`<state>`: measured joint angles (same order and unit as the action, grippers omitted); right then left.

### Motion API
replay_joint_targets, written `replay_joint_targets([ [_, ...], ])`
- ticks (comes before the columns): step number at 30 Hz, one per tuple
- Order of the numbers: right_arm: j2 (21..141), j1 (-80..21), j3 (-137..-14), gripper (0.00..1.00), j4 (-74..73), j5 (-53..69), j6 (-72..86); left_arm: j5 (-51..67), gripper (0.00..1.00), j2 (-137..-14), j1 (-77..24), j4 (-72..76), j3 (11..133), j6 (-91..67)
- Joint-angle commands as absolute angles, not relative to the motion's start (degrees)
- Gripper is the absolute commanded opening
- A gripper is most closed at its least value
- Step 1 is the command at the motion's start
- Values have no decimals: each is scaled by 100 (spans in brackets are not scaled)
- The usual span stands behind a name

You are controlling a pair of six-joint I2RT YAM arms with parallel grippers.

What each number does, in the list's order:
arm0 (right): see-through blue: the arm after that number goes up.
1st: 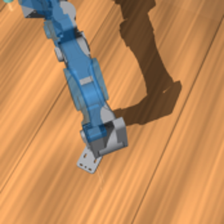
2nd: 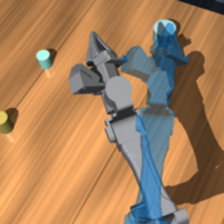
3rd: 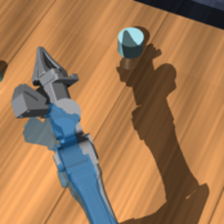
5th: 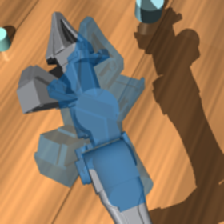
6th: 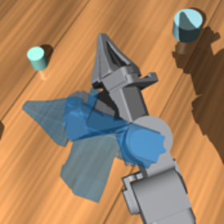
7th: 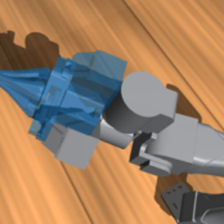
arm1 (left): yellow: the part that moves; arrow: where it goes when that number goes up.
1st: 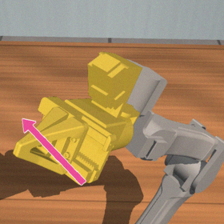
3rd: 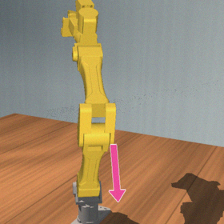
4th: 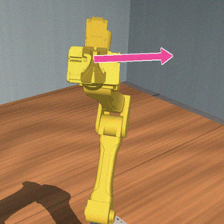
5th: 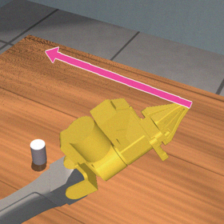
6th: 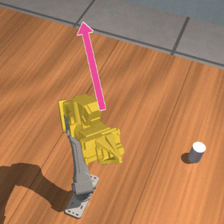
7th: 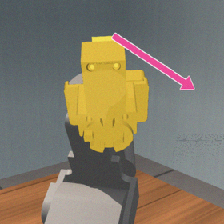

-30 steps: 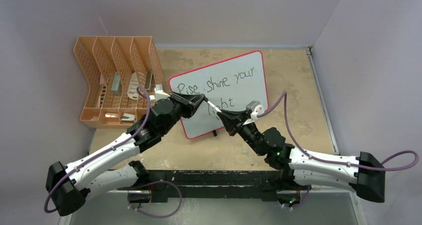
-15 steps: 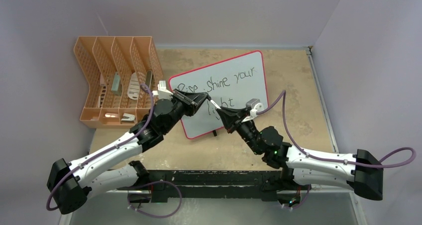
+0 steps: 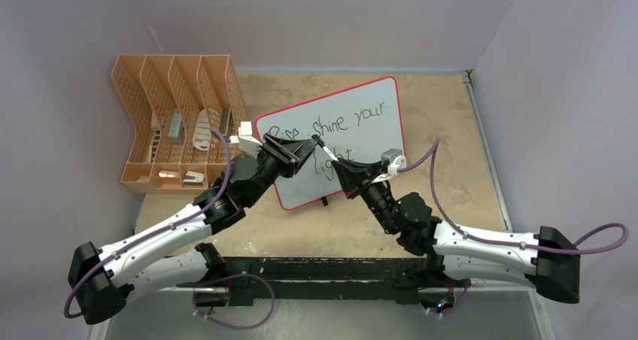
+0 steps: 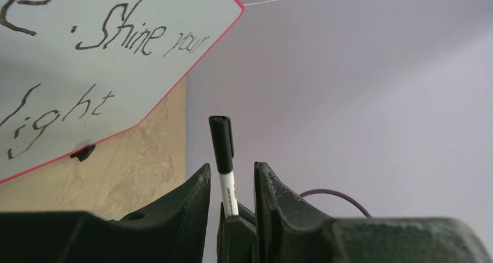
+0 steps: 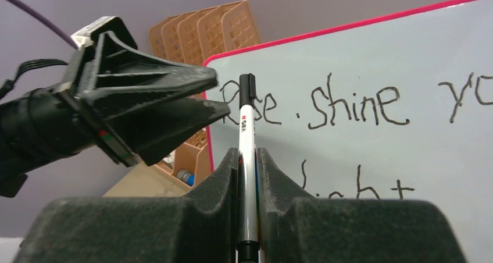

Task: Write a sentence on the whiteboard
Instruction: Insert the whiteboard marker without the cap into the pen cap.

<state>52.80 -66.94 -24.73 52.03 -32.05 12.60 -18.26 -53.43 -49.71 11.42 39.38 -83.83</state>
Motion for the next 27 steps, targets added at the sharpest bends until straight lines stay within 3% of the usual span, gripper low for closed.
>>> replay_joint_targets([
  [1, 5138, -6666, -2393, 0, 5562, -3492, 1354, -1771, 35, -5159, -5036, 1286, 4058, -7971],
  [6, 5039, -6663, -2303, 0, 5667, -3431, 1413, -1766, 47, -5172, -5021, 1349, 4110, -7657],
  [14, 4835, -6662, -2121, 0, 5866, -3111, 1613, -1151, 48, -5481, -4727, 1840, 4269, -7032],
  [21, 4825, -6661, -2041, 0, 6007, -2953, 1684, -547, 46, -5790, -4511, 2310, 4336, -7139],
  [27, 4791, -6665, -1988, 0, 6094, -2930, 1687, -349, 34, -5935, -4481, 2481, 4347, -7301],
])
